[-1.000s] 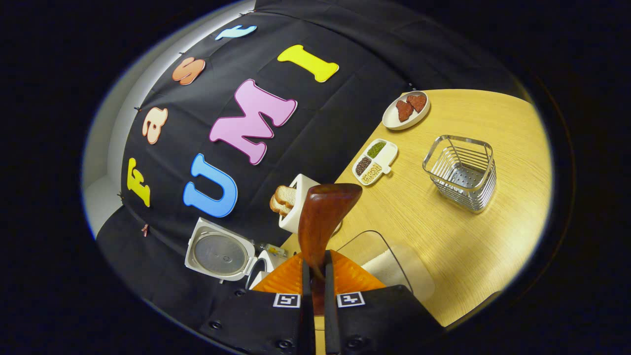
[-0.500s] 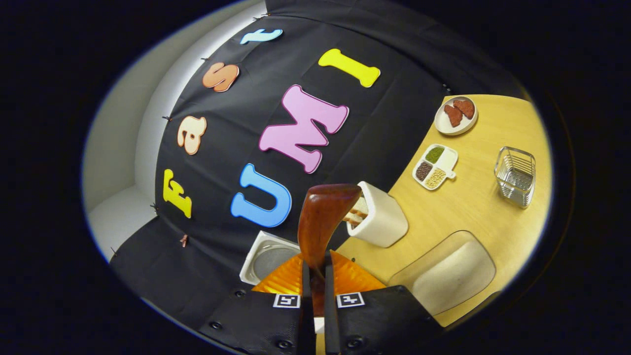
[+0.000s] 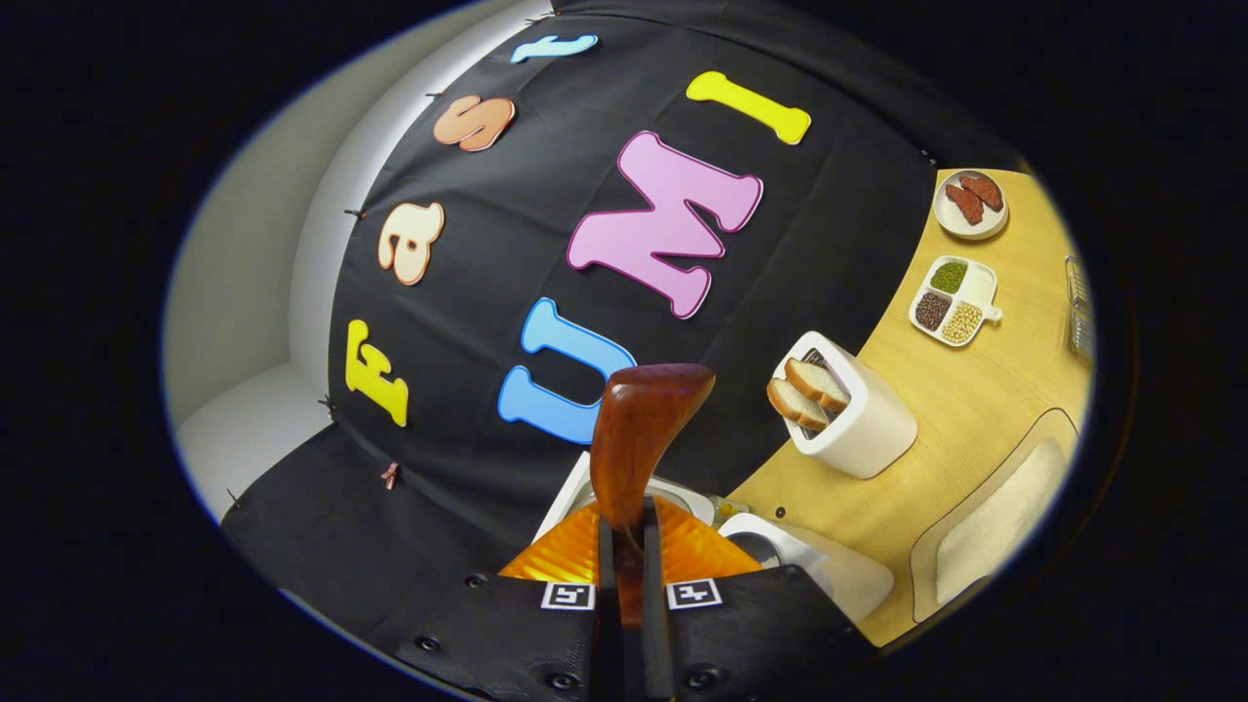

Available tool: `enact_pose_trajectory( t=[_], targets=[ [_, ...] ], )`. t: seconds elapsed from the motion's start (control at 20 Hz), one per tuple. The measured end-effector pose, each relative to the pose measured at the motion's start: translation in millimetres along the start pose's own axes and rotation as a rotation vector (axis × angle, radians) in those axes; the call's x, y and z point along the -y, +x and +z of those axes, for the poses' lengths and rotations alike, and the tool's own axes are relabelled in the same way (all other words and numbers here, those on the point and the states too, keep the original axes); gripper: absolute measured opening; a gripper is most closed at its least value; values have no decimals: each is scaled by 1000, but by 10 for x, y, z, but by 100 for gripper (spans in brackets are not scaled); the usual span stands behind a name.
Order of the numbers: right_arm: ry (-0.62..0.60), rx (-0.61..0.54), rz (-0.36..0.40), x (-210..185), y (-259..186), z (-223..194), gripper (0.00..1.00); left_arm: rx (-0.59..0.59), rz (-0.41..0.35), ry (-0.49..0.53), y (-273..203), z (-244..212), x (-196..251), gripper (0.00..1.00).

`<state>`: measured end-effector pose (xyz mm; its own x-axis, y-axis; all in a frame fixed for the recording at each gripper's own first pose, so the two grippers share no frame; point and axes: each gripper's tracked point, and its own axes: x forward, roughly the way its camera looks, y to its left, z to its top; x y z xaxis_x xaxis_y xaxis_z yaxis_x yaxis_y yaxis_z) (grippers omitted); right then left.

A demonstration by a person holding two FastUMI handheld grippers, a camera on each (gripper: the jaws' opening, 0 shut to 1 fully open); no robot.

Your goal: Close the left gripper, press the button to open the rice cooker; take a wooden spoon from the chopstick holder with the right hand, scoop a spoonful of rice and pour it into the rice cooker, then put the wooden spoon back into the chopstick holder.

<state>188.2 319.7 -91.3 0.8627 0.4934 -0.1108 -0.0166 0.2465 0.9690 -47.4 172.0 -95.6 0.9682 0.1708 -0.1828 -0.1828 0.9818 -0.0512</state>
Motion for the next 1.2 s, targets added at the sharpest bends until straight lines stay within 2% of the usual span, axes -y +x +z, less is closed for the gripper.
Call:
enact_pose_trajectory(
  t=[0.25,0.6,0.7,0.85,1.2],
  targets=[
    [-125,-42,-34,27,398,-407,12,-17,28,-1,60,-56,-175,99],
    [-561,-94,-72,90,868,-784,12,-46,71,-18,128,-150,-388,96],
    [-658,-115,-54,67,1011,-898,12,-51,79,-20,143,-156,-427,95],
    [-740,-134,-25,-16,1139,-1002,12,-55,90,-26,142,-160,-471,95],
    [-928,-155,38,-166,1177,-1129,12,-53,115,-53,126,-166,-577,97]
  ],
)
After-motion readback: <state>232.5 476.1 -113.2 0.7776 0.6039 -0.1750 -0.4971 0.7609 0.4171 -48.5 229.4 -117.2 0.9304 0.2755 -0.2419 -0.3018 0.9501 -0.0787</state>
